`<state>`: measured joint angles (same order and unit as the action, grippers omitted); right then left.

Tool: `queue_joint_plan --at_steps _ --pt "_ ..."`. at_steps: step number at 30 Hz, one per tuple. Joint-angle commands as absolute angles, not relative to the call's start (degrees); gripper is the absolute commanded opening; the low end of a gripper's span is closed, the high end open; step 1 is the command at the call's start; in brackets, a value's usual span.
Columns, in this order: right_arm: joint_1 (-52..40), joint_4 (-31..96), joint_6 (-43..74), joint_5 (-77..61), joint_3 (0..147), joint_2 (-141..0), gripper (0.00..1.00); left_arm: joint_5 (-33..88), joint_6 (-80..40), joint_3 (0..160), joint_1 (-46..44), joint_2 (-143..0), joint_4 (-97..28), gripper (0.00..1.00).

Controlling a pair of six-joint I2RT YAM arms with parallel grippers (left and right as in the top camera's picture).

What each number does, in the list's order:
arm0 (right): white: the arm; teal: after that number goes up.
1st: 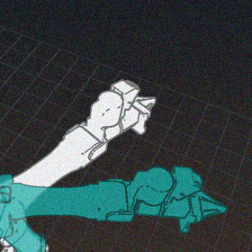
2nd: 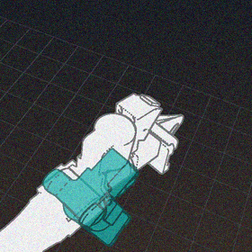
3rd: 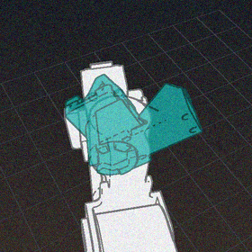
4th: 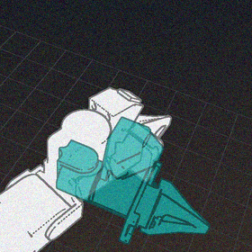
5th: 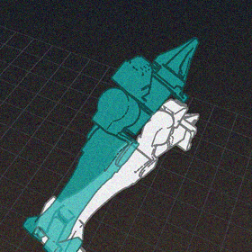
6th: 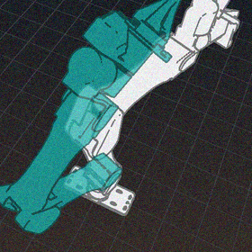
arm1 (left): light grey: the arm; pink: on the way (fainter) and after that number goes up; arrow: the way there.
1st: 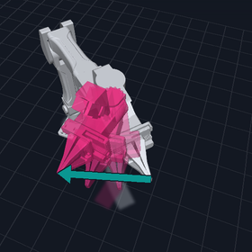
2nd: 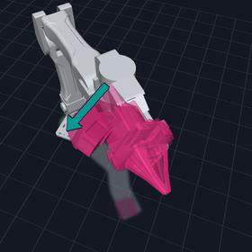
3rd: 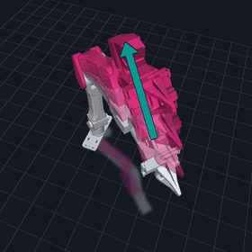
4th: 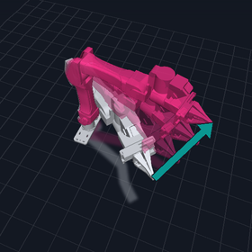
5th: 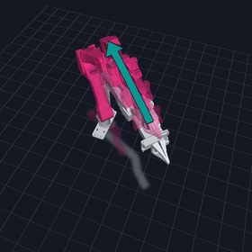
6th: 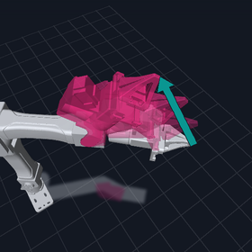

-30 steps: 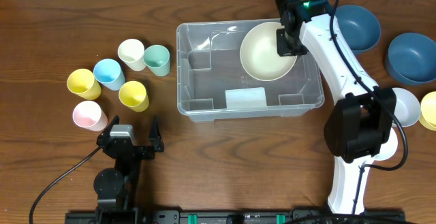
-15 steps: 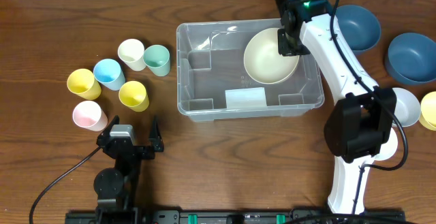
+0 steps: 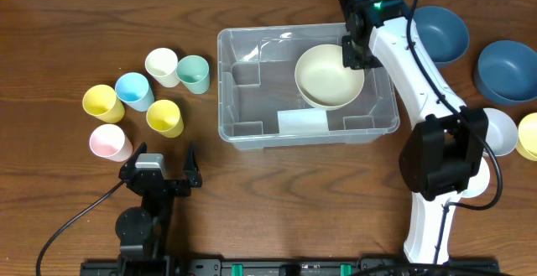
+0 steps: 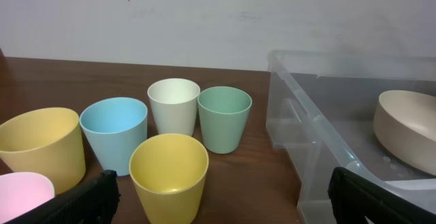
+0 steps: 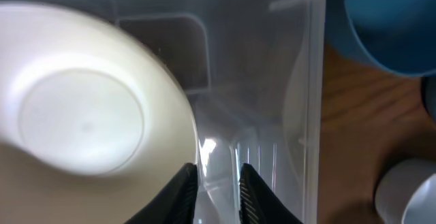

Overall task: Pack container
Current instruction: 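Release the cream bowl and move the right gripper to the teal bowl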

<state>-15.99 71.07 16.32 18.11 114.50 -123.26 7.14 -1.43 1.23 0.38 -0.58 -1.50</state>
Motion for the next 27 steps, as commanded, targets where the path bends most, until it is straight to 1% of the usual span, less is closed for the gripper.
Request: queue_joint_plan --at_steps 1,3,6,8,10,13,19,22,27 --pt "-16.58 73.12 16.69 16.27 118.5 -122.06 0.24 7.97 -1.08 0.23 0.69 -0.23 -3.42 0.98" --pt "-16.45 75.07 16.73 14.28 121.12 -120.81 0.27 7.94 -1.06 0.23 0.69 -0.23 -3.42 0.98" --pt "-15.66 78.17 18.33 11.9 125.54 -117.91 0.44 7.94 -1.08 0.23 0.69 -0.23 -3.42 0.98" --pt "-14.37 79.07 19.25 11.64 127.52 -115.87 0.52 7.94 -1.08 0.23 0.69 -0.23 -3.42 0.98" --pt "-12.21 79.02 20.08 11.55 127.94 -114.02 0.54 7.94 -1.08 0.23 0.69 -0.23 -3.42 0.98" --pt "-7.31 79.57 22.04 10.11 127.92 -113.1 0.54 7.94 -1.08 0.23 0.69 -0.23 -3.4 0.98" --pt "3.01 79.0 26.39 6.98 124.16 -115.37 0.48 7.94 -1.08 0.23 0.69 -0.23 -3.4 0.98" --pt "6.15 75.99 27.22 5.96 120.05 -116.75 0.47 7.94 -1.08 0.23 0.69 -0.23 -3.42 0.98" --pt "8.69 68.66 28.32 3.25 113.45 -119.17 0.46 7.94 -1.08 0.23 0.69 -0.23 -3.4 0.98"
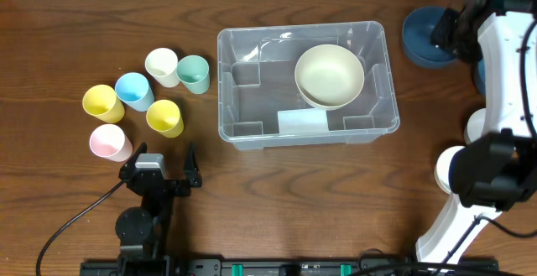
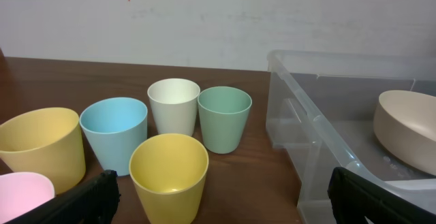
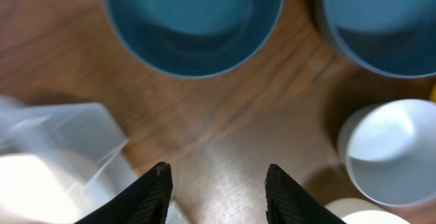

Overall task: Pack container
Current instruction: 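Release the cream bowl and move the right gripper to the teal bowl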

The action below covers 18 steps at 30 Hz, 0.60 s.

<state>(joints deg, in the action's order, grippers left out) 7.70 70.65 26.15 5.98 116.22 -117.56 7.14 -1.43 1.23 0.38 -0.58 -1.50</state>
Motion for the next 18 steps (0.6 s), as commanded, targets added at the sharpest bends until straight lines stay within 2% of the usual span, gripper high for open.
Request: queue_joint_plan --at_steps 1,7,18 --pt "9.13 66.61 28.36 2.17 112.14 -119.61 0.46 7.94 -1.08 0.23 0.69 -0.23 -3.42 0.98" --pt "10.31 59.64 31.59 1.91 108.2 -121.64 0.43 7.97 -1.08 0.23 0.69 -0.23 -3.42 0.98" --pt "10.57 47.68 42.96 4.78 100.47 -122.28 0.43 7.94 -1.08 0.23 0.69 -0.23 -3.42 0.98"
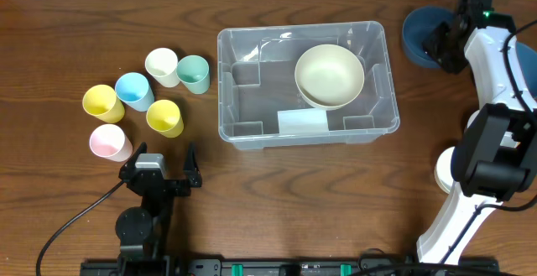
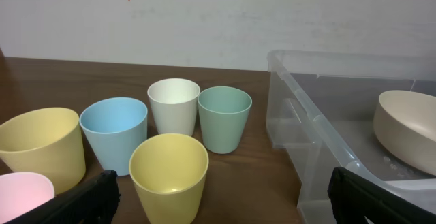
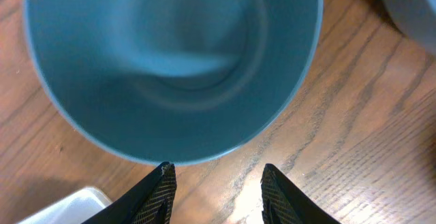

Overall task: Pack container
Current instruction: 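Release the cream bowl and move the right gripper to the teal bowl, then grasp the dark teal bowl rim and carry it over the bin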

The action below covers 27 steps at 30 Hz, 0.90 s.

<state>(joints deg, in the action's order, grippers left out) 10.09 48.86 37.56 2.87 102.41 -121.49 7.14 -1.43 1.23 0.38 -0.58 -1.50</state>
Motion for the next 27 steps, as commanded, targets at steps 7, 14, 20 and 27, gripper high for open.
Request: queue_joint_plan --at_steps 7,14,20,27 --pt "11.11 39.94 44.99 4.93 94.56 -122.3 0.43 7.94 -1.08 0.23 0.69 -0.23 -3.42 0.98" --pt "12.86 36.82 44.95 4.91 92.84 -124.09 0.41 7.94 -1.08 0.23 0.69 -0.23 -3.42 0.98" --pt "14.09 36.18 44.51 3.57 92.84 -127.04 0.17 7.94 -1.08 0.23 0.69 -0.23 -3.42 0.98" --pt "14.63 36.34 41.78 2.52 93.23 -126.98 0.01 7.94 -1.08 0.23 0.69 -0.23 -3.42 0.98"
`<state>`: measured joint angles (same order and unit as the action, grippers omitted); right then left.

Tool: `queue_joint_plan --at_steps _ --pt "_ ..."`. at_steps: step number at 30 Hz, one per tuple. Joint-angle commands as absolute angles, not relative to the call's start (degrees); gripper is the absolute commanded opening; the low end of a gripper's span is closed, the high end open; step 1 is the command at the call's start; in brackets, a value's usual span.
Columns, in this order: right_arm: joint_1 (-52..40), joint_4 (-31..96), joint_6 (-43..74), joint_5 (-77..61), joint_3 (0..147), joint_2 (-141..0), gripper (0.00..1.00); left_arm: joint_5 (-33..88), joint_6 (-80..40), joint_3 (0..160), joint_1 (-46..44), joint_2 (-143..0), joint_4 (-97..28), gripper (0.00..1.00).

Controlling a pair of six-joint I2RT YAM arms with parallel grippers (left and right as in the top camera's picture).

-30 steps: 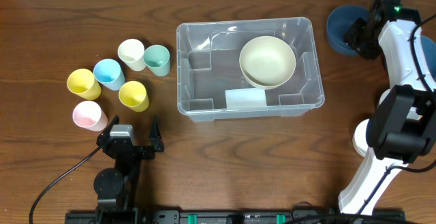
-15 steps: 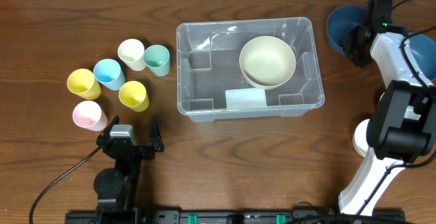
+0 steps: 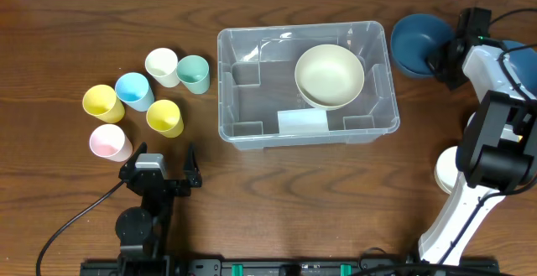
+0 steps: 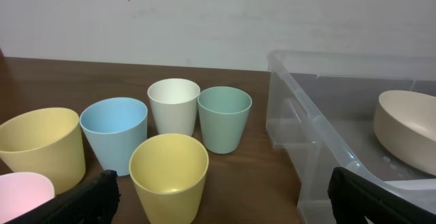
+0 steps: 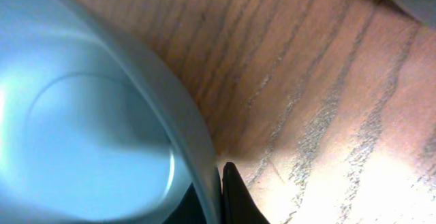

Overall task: Pack container
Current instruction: 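Grasp the dark teal bowl rim and carry it over the bin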

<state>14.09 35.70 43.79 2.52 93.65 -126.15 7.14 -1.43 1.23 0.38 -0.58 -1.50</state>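
The clear plastic container [image 3: 252, 129] stands mid-table with a cream bowl [image 3: 329, 75] inside it at the right. A dark blue bowl [image 3: 418, 33] sits on the table just right of the container. My right gripper [image 3: 445, 58] is at that bowl's right rim. In the right wrist view the blue bowl [image 5: 88, 122] fills the left side, and the right gripper [image 5: 218, 186] is shut on its rim, one finger inside and one outside. My left gripper [image 3: 161, 178] rests open at the front left, facing the cups; its fingertips [image 4: 102, 190] frame nothing.
Several cups stand left of the container: cream [image 3: 161, 65], green [image 3: 194, 73], light blue [image 3: 134, 90], two yellow [image 3: 164, 117] and pink [image 3: 109, 141]. A second blue bowl [image 3: 522, 51] lies at the far right edge, with pale bowls partly hidden behind the right arm.
My right gripper was open above the blue bowl's near rim; now it has dropped to the bowl's right rim and shut on it. The bowl sits slightly lower-left. Left arm unchanged.
My right gripper was nearly shut, with nothing in it, beside the cream bowl inside the container. It then stood open beyond the container, over the blue bowls, and after that close above one blue bowl. Now it grips that bowl's rim. The left arm never moved.
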Motion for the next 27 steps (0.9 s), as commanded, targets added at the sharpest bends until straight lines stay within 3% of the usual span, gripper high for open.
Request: queue_joint_plan --at_steps 1,9,20,27 --pt "14.76 36.69 41.54 2.17 93.45 -126.96 0.01 7.94 -1.08 0.23 0.69 -0.23 -3.42 0.98" --pt "16.32 42.28 38.41 1.23 98.37 -124.62 0.01 7.94 -1.08 0.23 0.69 -0.23 -3.4 0.98" --pt "17.23 51.18 30.63 -1.48 106.08 -108.73 0.01 7.94 -1.08 0.23 0.69 -0.23 -3.42 0.98" --pt "10.72 55.33 24.21 -8.6 106.08 -99.07 0.01 7.94 -1.08 0.23 0.69 -0.23 -3.42 0.98"
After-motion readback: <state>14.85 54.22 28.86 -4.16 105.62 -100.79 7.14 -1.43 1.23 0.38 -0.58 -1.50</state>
